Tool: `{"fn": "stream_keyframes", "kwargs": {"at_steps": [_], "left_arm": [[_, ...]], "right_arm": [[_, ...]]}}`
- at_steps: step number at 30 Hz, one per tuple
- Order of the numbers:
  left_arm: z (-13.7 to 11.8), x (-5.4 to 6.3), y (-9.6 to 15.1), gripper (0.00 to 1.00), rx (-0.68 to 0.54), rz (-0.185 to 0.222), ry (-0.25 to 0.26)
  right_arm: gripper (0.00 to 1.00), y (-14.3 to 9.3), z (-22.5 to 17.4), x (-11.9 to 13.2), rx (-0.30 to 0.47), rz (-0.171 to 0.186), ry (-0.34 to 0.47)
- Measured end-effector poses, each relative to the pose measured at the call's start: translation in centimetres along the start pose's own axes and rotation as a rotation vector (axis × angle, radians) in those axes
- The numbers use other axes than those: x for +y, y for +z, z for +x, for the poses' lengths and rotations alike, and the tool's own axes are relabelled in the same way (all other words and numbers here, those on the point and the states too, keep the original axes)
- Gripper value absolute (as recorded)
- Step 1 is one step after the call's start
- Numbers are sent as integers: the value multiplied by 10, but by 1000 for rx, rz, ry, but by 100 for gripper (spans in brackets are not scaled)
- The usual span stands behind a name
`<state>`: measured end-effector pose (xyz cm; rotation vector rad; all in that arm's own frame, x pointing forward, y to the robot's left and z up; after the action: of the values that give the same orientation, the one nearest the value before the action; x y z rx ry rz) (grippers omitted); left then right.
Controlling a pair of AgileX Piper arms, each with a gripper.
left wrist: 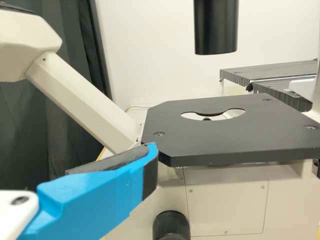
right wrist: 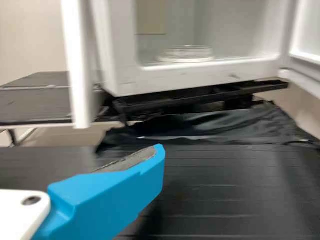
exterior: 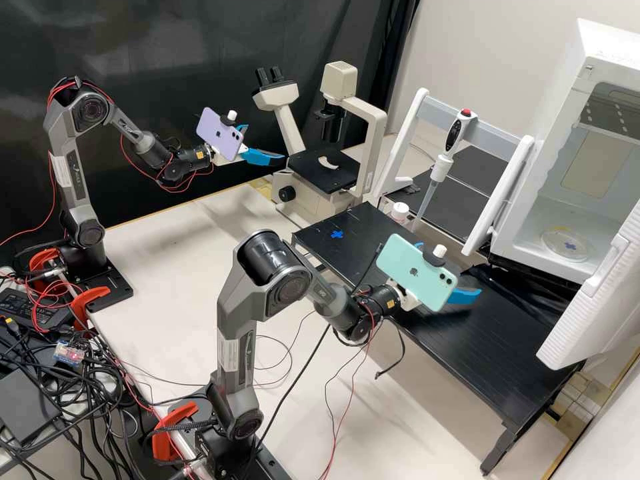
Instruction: Move the petri dish to the microscope
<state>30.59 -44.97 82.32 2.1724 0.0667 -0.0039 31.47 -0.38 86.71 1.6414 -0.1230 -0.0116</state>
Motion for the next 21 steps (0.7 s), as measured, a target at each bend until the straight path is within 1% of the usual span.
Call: {"fn": "stream_keyframes", "kwargs": {"at_steps": [4,6,8,15,21], "left_arm": [[0,0,0,100,0,0,0],[0,0,0,100,0,0,0],[0,0,0,100,0,0,0],[0,0,0,100,0,0,0],[0,0,0,100,0,0,0]], "right_arm": [[100,9,11,21,-14,37,57],[100,12,17,28,-23,38,76],[100,14,26,40,-33,48,100],[100,20,55,62,-76,58,138],[100,15,77,83,-92,91,186]]}}
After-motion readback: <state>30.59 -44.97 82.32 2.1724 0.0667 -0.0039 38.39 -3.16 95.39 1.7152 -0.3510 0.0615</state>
